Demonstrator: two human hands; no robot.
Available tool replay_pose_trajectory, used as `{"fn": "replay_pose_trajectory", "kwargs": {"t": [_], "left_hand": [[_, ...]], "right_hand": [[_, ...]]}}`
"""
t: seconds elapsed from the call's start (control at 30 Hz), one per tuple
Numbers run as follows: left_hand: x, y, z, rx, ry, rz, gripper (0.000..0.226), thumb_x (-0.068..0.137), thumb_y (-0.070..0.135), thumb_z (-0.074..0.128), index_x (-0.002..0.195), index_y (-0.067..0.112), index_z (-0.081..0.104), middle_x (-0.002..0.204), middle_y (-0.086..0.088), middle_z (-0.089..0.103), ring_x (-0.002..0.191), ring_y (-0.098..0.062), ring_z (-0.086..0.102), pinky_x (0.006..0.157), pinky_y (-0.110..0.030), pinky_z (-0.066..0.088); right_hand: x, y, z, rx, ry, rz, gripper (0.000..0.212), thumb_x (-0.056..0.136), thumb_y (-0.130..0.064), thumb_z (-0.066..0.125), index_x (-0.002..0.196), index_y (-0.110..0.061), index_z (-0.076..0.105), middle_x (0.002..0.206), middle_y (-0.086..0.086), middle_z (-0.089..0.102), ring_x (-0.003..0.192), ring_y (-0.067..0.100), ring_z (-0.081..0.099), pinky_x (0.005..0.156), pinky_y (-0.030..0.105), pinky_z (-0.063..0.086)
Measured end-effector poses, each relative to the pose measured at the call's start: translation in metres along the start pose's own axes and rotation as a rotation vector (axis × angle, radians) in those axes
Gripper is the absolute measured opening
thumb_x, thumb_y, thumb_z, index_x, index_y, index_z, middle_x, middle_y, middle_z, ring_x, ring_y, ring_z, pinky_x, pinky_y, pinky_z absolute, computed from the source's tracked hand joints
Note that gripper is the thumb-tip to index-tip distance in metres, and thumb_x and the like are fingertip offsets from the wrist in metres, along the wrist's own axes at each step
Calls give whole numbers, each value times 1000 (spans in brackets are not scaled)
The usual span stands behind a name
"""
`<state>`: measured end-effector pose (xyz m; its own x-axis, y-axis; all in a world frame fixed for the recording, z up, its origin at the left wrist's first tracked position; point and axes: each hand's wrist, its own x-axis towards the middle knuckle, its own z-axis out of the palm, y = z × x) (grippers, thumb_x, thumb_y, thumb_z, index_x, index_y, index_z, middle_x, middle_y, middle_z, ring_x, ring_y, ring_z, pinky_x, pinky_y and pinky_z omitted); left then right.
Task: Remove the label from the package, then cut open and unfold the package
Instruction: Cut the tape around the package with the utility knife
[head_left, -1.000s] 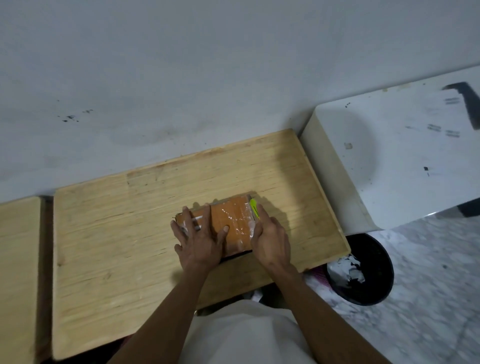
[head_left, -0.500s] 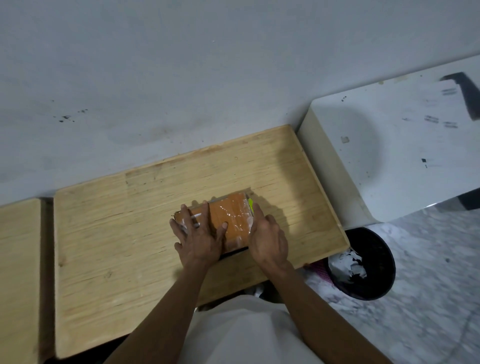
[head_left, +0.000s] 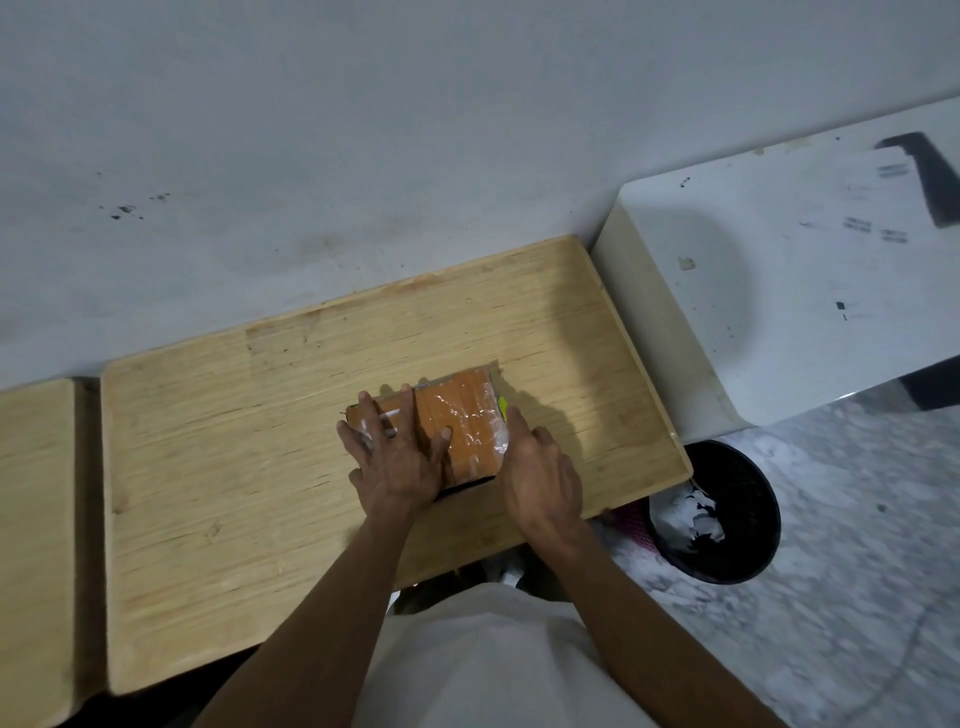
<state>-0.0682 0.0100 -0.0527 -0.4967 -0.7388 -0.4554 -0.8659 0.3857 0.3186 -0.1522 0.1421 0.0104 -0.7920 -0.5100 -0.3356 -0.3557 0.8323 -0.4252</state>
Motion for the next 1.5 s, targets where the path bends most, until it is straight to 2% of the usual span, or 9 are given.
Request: {"fn": "replay_pose_trajectory", "kwargs": {"t": [0.23,0.6,0.87,1.03,1.2,1.23,1.3,1.37,1.5], "left_hand": [[1,0,-1,-11,0,-6,80,88,75,39,152,52,-3,163,5,-26,148,-41,-23,107,-69,30],[0,-2,-1,-18,-2,18,81,88,75,40,152,50,-2,164,4,-25,148,-42,-24,107,-72,29],[2,-1,-1,-23,-19,6,81,88,74,43,153,51,-1,164,4,-25,148,-42,-25,107,-72,29],[4,-1,-1,-42,-14,29,85,87,73,46,153,49,-2,163,3,-25,148,-43,-24,110,-74,22],[3,-4,-1,-23,-37,29,84,86,75,45,152,52,-2,163,5,-27,147,-42,-27,110,-75,18],[2,-5,-1,-21,-43,31,84,86,75,45,152,53,-3,163,5,-27,147,-41,-28,110,-75,16],[1,-6,-2,-29,-53,26,82,87,75,44,151,54,-2,163,6,-26,147,-40,-29,110,-76,13],[0,-6,-3,-29,-56,24,81,87,75,44,151,54,-2,163,6,-26,147,-40,-29,111,-77,10],[-4,-12,-2,-30,-49,34,83,88,73,45,152,52,-4,162,5,-28,148,-39,-27,113,-74,8]], "right_hand": [[-8,4,-1,-28,-48,14,61,98,-11,46,152,-24,22,115,14,59,95,34,65,78,44,52],[-28,19,2,29,-75,18,53,99,-12,37,149,-25,25,106,13,58,93,36,64,81,50,54],[-41,28,3,53,-87,25,54,97,-12,38,149,-25,27,102,12,58,90,34,64,74,45,54],[-55,48,7,51,-86,23,51,97,-25,41,147,-27,34,85,3,56,74,24,60,62,31,47],[-52,50,-2,222,67,-2,53,99,-20,42,149,-37,33,71,1,53,61,17,55,55,27,42],[-50,49,-6,292,92,21,50,100,-23,43,147,-39,36,73,2,57,63,17,57,58,26,41],[-42,48,-13,401,118,128,37,101,-33,47,137,-30,52,81,3,64,72,19,61,63,24,41],[-32,47,-19,482,136,205,31,99,-40,49,116,-19,65,76,-4,61,68,11,57,56,24,39],[-15,46,-26,629,202,222,30,97,-40,54,83,-16,64,66,-5,55,61,8,50,49,18,37]]}}
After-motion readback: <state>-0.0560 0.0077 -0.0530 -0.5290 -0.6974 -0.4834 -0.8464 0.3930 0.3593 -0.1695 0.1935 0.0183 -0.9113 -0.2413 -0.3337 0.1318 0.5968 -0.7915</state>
